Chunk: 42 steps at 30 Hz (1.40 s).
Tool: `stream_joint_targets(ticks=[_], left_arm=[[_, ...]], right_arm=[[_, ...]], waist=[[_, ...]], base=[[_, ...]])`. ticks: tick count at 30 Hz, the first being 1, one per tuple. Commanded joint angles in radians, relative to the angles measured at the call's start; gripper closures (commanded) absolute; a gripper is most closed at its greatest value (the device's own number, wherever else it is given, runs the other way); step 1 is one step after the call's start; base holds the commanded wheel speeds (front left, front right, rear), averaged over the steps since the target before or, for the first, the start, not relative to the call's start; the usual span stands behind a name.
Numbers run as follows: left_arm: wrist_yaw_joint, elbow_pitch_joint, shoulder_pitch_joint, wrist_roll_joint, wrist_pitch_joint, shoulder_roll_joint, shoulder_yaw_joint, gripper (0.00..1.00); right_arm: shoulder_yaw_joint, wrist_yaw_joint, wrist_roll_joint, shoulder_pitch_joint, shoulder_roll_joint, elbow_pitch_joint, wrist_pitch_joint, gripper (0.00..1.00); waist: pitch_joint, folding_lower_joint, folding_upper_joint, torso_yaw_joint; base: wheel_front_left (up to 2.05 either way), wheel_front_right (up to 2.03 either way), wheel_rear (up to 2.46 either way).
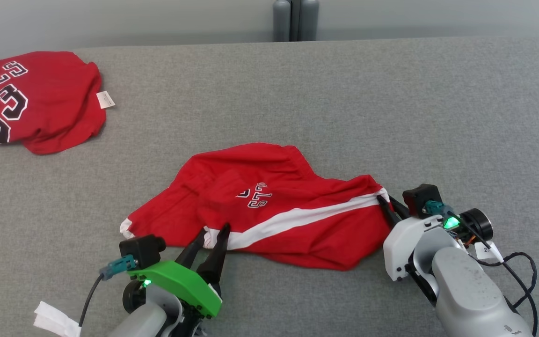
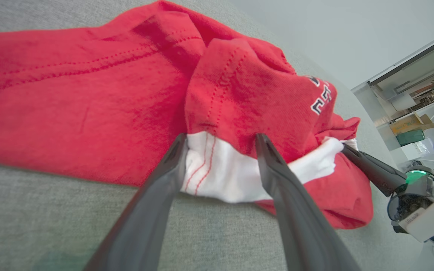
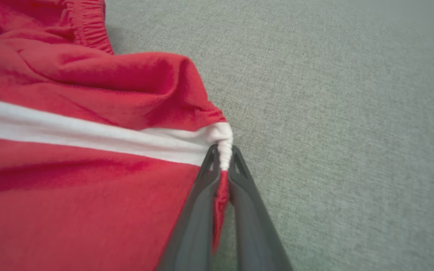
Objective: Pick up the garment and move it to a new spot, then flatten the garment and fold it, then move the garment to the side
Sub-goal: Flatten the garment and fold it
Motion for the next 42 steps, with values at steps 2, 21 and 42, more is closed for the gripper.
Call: stream_joint_targets(ticks=[2, 21, 42], left_arm=[[-0.004, -0.011, 0.002, -0.021, -0.003, 0.019, -0.010, 0.29], [-0.004, -0.104, 0.018, 0.034, -0.003, 0.088, 0.046, 1.00], [0.008, -0.637, -0.002, 0.294, 0.016, 0.251, 0.263, 1.00]], right_arm=[[-0.002, -0.001, -0.003, -0.006, -0.005, -0.001, -0.002, 0.98], [-0.016, -0.001, 0.034, -0.017, -0.005, -0.038, -0.056, 1.00], [0.020, -0.001, 0.161, 0.091, -0.093, -0.797, 0.108, 1.00]], waist=[[0.000, 0.0000, 0.0000, 0.000], [-0.017, 0.0000, 0.0000, -0.003], [-0.209, 0.0000, 0.0000, -0.064]], base=[[0.00, 0.00, 0.00], [0.00, 0.00, 0.00], [0.00, 0.00, 0.00]])
